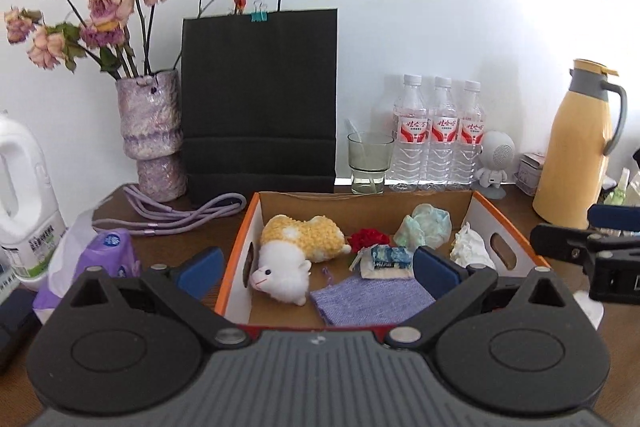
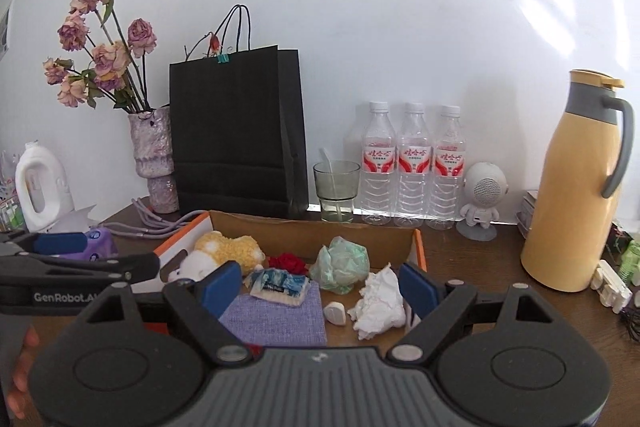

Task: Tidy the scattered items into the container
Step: 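Move both tools back to the items in front of the box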

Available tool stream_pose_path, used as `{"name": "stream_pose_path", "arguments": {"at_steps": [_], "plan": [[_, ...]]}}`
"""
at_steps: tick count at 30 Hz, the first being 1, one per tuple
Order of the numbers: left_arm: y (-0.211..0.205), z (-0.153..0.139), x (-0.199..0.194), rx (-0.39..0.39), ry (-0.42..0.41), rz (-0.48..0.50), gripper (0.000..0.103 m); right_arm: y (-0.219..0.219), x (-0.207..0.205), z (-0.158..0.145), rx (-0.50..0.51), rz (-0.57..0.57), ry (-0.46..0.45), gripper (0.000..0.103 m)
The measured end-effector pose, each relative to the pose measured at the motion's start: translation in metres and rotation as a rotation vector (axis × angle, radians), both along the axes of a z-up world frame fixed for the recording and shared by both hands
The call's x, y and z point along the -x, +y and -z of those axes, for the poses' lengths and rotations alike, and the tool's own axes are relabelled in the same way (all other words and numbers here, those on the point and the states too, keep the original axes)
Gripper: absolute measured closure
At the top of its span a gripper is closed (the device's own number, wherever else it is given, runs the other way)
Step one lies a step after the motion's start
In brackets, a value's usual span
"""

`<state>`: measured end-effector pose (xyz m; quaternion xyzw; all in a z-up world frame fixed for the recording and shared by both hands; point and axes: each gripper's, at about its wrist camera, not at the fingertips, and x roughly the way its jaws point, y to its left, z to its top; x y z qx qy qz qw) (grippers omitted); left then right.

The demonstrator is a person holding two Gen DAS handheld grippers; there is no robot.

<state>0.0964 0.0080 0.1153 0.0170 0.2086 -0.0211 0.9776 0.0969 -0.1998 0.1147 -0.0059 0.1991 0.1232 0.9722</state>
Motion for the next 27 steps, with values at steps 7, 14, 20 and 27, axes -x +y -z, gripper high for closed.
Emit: {"name": "stream_pose_path", "arguments": {"at_steps": [7,14,20,27], "plan": [[-0.003,0.021,0.085,-0.023,-0.048,0.021,0.000,-0.016,0.084,0.036,-0.027,0.016,-0.019,0.017],[0.002,0.065,0.152,0.056,0.060,0.062,0.000,-0.034,0.155,0.067,-0.036,0.013,0.017,0.017],[0.009,0.073,0.145,0.008,0.068,0.094,0.000,-0.054,0.157,0.081,-0.061,0.054,0.076,0.018],[0.032,0.071,0.064,-0.073,0.108,0.208,0.003,-0.066,0.124,0.080,0.014,0.045,0.088,0.018]]}}
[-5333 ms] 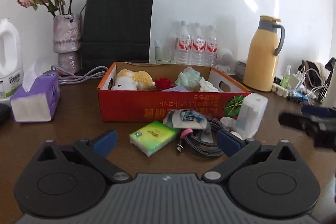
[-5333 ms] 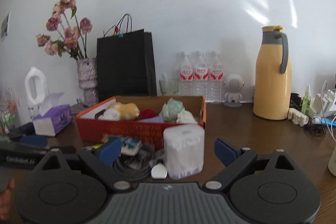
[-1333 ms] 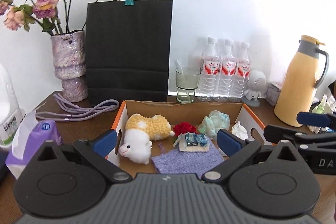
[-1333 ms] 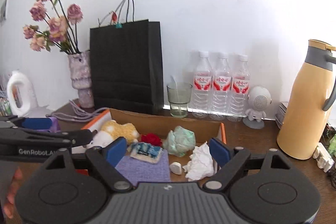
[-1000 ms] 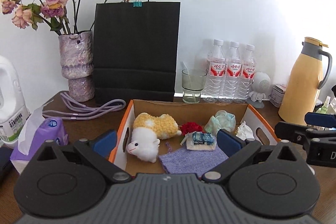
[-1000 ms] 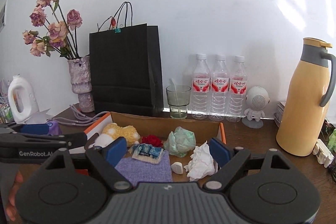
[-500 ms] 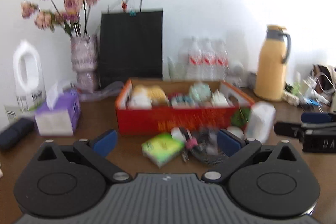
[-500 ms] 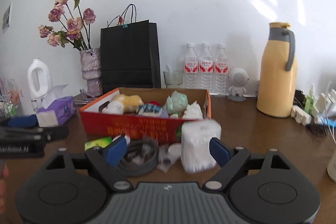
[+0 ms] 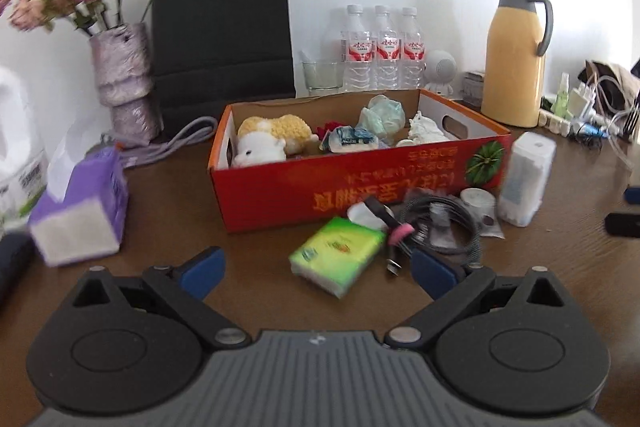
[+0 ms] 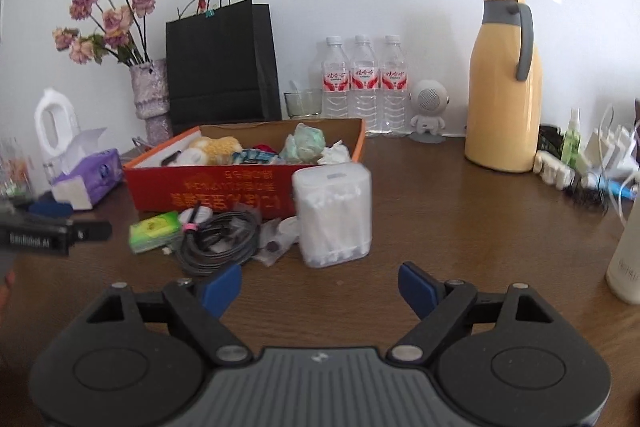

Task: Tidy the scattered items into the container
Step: 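Move both tools back to the items in front of the box, then grasp the green tissue pack with the left tool while the right tool grasps the white cotton-pad container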

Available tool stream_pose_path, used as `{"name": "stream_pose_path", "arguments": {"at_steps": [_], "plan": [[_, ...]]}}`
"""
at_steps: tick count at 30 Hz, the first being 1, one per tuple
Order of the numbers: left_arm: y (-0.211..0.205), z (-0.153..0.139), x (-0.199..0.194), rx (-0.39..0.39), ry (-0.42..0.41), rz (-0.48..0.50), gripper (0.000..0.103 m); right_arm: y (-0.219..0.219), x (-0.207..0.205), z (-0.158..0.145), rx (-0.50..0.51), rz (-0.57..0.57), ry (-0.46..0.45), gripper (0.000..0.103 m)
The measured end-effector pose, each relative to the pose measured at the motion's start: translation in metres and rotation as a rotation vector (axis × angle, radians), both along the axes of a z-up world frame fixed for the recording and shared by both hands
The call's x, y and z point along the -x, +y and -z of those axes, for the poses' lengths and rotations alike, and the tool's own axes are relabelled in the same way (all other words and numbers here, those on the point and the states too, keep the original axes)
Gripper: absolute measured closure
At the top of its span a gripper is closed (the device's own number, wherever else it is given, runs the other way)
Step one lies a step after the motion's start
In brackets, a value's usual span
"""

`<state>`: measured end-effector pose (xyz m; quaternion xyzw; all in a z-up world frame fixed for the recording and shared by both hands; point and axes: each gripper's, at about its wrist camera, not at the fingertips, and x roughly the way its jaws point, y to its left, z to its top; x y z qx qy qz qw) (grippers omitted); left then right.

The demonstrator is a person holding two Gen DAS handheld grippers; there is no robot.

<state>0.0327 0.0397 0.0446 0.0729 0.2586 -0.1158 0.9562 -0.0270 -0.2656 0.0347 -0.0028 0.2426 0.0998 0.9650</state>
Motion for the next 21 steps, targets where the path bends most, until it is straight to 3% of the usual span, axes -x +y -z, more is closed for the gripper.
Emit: {"name": "stream_pose_path", "arguments": {"at_steps": [3,6,8,9,10,11,14,15,16,18,21], "plan": [[0.000,0.007,-0.035,-0.019,0.048,0.086,0.011,-0.002,-0.023,0.000,0.012,-0.017,-0.004,0.018],[-0.001,0.015,-0.057,0.026,0.070,0.196,0.018,0.001,-0.049,0.001,-0.005,-0.038,-0.007,0.018],[-0.002,0.021,-0.069,0.034,0.116,0.226,0.025,0.006,-0.067,0.002,0.006,-0.034,0.006,0.018],[-0.003,0.024,-0.073,0.024,0.136,0.225,0.034,0.008,-0.075,0.003,0.015,-0.035,0.007,0.018],[-0.003,0.026,-0.075,0.024,0.148,0.217,0.047,0.011,-0.081,0.004,0.022,-0.042,0.006,0.018],[-0.001,0.029,-0.076,0.039,0.162,0.215,0.052,0.013,-0.088,0.006,0.025,-0.052,0.008,0.018],[0.003,0.029,-0.069,0.076,0.164,0.205,0.054,0.017,-0.103,0.014,0.025,-0.054,0.036,0.021],[0.004,0.028,-0.064,0.081,0.158,0.185,0.059,0.018,-0.108,0.017,0.013,-0.044,0.056,0.026],[0.005,0.025,-0.060,0.091,0.152,0.150,0.073,0.017,-0.110,0.019,0.001,-0.037,0.072,0.037],[0.007,0.022,-0.049,0.114,0.158,0.067,0.096,0.016,-0.109,0.018,-0.015,-0.039,0.081,0.037],[0.011,0.021,-0.027,0.163,0.159,-0.036,0.096,0.010,-0.096,0.003,-0.023,-0.048,0.090,0.037]]}}
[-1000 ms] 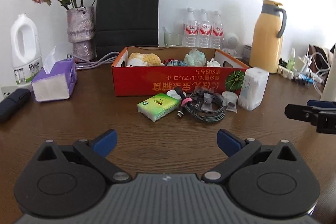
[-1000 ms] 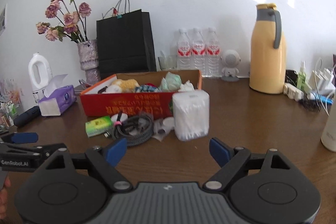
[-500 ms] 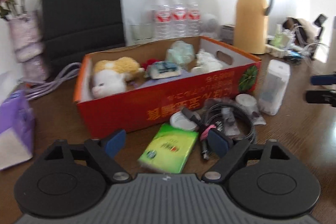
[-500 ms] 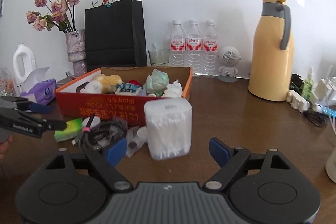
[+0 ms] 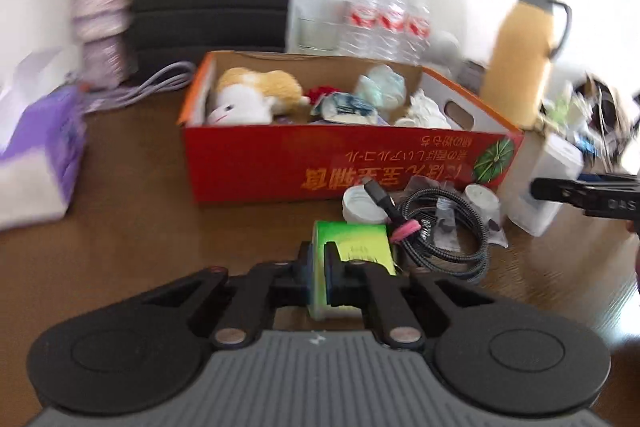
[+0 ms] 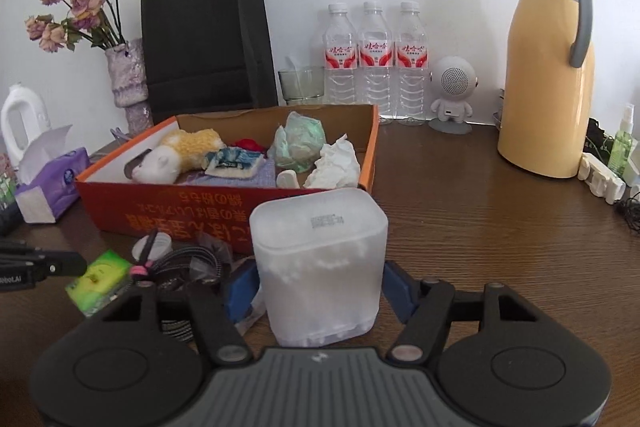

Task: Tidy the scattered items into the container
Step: 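Grasp the green tissue pack with the left tool while the right tool grasps the white cotton-pad container, then carry the tissue pack and container into the box and open both tools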

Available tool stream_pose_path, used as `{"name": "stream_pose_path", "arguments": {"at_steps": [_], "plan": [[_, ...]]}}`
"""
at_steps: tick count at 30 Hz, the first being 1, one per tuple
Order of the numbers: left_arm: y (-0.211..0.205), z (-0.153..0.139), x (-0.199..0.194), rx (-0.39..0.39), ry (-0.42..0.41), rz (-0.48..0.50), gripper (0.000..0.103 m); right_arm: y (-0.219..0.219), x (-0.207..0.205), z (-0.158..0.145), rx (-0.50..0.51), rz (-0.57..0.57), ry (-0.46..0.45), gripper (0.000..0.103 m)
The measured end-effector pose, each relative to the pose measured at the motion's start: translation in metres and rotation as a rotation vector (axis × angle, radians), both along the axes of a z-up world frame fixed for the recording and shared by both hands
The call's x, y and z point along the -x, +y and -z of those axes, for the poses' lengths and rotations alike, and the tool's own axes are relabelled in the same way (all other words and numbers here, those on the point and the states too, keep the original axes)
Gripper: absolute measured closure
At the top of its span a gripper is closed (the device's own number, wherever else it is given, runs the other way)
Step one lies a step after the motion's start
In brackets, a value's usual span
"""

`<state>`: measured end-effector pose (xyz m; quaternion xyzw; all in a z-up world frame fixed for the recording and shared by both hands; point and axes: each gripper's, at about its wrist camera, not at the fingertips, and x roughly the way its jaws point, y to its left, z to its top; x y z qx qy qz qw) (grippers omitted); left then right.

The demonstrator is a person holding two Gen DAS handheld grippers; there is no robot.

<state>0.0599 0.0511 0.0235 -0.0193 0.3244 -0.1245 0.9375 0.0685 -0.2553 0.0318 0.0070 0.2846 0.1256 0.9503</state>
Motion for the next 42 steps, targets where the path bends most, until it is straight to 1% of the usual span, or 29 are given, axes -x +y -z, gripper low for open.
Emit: {"name": "stream_pose_path", "arguments": {"at_steps": [2,3,4,5,6,7,9,11,12,14,16,18,20,22,27,29,31,33,35,37,40,42], "plan": [[-0.002,-0.001,0.017,-0.017,-0.007,-0.028,0.095,-0.001,0.016,-0.015,0.060,-0.047,0.028,0.037],[-0.002,-0.002,0.023,-0.008,-0.006,-0.020,0.087,0.001,0.024,-0.021,0.114,-0.082,0.056,0.037],[-0.002,-0.003,0.028,-0.005,-0.006,0.001,0.064,0.003,0.032,-0.025,0.174,-0.122,0.090,0.037],[-0.004,-0.005,0.030,-0.017,-0.019,0.017,0.049,0.005,0.039,-0.028,0.225,-0.152,0.117,0.037],[-0.008,-0.006,0.030,-0.038,-0.040,0.027,0.030,0.007,0.045,-0.030,0.265,-0.166,0.136,0.037],[-0.013,-0.006,0.027,-0.061,-0.055,0.039,0.027,0.010,0.049,-0.030,0.307,-0.176,0.158,0.037],[-0.022,-0.006,0.014,-0.082,-0.056,0.039,0.027,0.021,0.050,-0.024,0.385,-0.190,0.187,0.037],[-0.027,-0.006,0.001,-0.075,-0.055,0.044,0.027,0.032,0.045,-0.013,0.412,-0.180,0.193,0.036],[-0.029,-0.005,-0.005,-0.074,-0.056,0.045,0.028,0.037,0.042,-0.008,0.400,-0.176,0.184,0.036],[-0.032,-0.001,-0.017,-0.081,-0.034,0.030,0.030,0.041,0.034,0.000,0.343,-0.179,0.169,0.035],[-0.032,0.005,-0.025,-0.086,0.004,0.019,0.036,0.040,0.028,0.004,0.288,-0.177,0.157,0.036],[-0.030,0.009,-0.027,-0.082,0.024,0.019,0.037,0.036,0.026,0.004,0.229,-0.186,0.140,0.037],[-0.029,0.010,-0.026,-0.078,0.022,0.024,0.037,0.033,0.026,0.002,0.185,-0.197,0.119,0.037],[-0.027,0.011,-0.026,-0.062,0.027,0.025,0.056,0.031,0.022,0.002,0.157,-0.192,0.125,0.037],[-0.024,0.010,-0.019,-0.034,0.005,-0.001,0.057,0.024,0.016,0.009,0.108,-0.137,0.129,0.035],[-0.026,0.008,-0.009,-0.039,-0.016,-0.015,0.058,0.024,0.018,0.014,0.085,-0.121,0.142,0.037],[-0.027,0.003,0.003,-0.033,-0.035,-0.038,0.058,0.026,0.023,0.017,0.077,-0.109,0.136,0.038],[-0.024,-0.005,0.017,0.001,-0.060,-0.055,0.058,0.026,0.026,0.017,0.056,-0.092,0.133,0.038],[-0.019,-0.017,0.025,0.038,-0.089,-0.068,0.058,0.023,0.031,0.010,0.020,-0.070,0.115,0.039],[-0.013,-0.033,0.023,0.058,-0.120,-0.086,0.058,0.019,0.032,-0.007,-0.001,-0.053,0.066,0.039],[-0.012,-0.063,-0.003,0.060,-0.159,-0.075,0.058,0.012,0.014,-0.042,-0.022,-0.041,0.010,0.039],[-0.018,-0.082,-0.029,0.045,-0.172,-0.068,0.058,0.013,-0.016,-0.064,-0.035,-0.050,0.019,0.039]]}}
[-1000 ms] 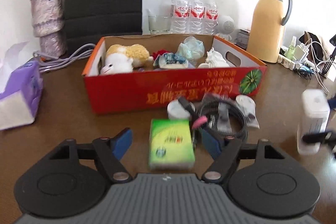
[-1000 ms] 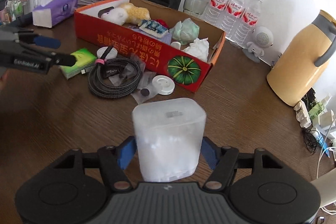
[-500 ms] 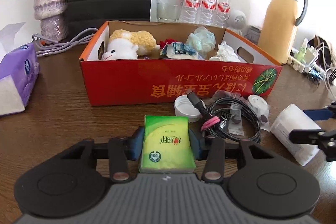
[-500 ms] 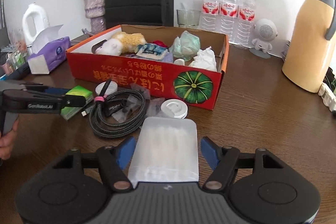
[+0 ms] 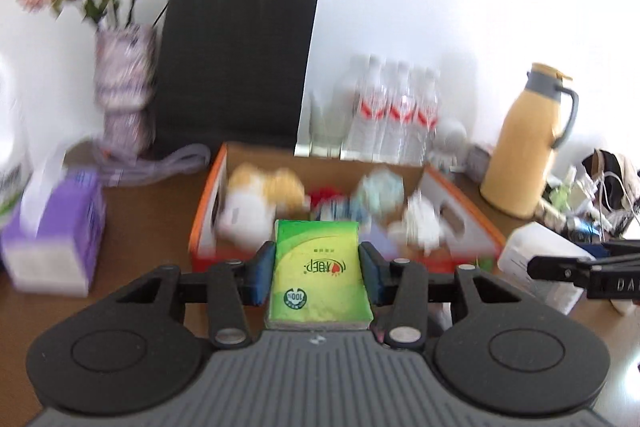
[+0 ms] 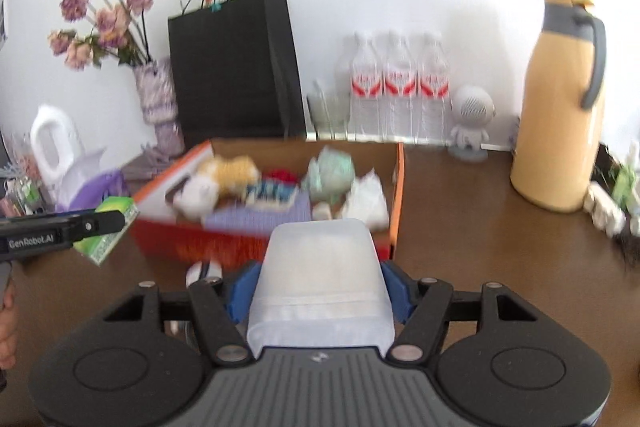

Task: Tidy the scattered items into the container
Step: 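Carry the tissue pack and container into the box and open both tools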

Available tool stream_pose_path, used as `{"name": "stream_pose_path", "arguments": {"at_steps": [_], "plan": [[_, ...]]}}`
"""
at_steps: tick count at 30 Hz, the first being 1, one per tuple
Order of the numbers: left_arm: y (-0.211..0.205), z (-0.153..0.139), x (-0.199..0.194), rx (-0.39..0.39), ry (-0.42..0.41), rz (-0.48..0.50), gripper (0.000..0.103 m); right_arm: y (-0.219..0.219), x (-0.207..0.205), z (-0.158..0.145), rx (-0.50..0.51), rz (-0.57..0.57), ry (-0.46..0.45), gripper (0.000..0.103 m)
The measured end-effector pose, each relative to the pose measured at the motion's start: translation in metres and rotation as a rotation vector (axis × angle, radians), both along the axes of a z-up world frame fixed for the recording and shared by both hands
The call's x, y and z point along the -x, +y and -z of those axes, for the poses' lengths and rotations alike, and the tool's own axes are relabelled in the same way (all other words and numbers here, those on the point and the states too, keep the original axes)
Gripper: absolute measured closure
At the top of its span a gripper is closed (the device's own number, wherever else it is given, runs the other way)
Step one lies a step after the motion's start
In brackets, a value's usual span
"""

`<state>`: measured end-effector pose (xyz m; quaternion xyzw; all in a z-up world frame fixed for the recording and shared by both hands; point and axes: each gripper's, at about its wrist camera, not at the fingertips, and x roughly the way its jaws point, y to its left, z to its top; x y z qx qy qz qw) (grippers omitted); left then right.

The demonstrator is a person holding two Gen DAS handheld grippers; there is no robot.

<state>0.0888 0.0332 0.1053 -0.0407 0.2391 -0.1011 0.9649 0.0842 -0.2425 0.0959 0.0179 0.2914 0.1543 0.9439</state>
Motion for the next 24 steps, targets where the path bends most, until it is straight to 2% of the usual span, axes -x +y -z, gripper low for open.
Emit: {"name": "stream_pose_path", "arguments": {"at_steps": [2,3,5,7,10,14,18,22,24], "plan": [[-0.011,-0.010,-0.033,-0.012,0.024,0.019,0.057,0.005,-0.045,-0.013,-0.023,-0.005,0.077,0.039],[-0.015,-0.010,-0.052,-0.001,0.064,0.025,0.057,0.011,-0.069,-0.015,-0.014,-0.001,0.128,0.039],[-0.024,-0.002,-0.095,-0.001,0.170,0.041,0.057,0.028,-0.112,-0.014,0.060,0.023,0.218,0.039],[-0.032,0.012,-0.128,-0.059,0.254,-0.016,0.057,0.047,-0.143,-0.008,0.162,0.053,0.274,0.039],[-0.044,0.029,-0.154,-0.114,0.310,-0.021,0.057,0.072,-0.166,0.013,0.286,0.045,0.337,0.039],[-0.049,0.045,-0.163,-0.088,0.351,-0.026,0.057,0.085,-0.179,0.045,0.355,0.085,0.390,0.039],[-0.056,0.054,-0.161,-0.087,0.375,0.014,0.056,0.082,-0.179,0.056,0.292,0.144,0.370,0.040],[-0.059,0.057,-0.156,-0.083,0.391,0.063,0.055,0.061,-0.164,0.030,0.130,0.146,0.316,0.039],[-0.064,0.056,-0.156,-0.073,0.408,0.086,0.052,0.053,-0.160,0.014,0.095,0.147,0.280,0.039]]}}
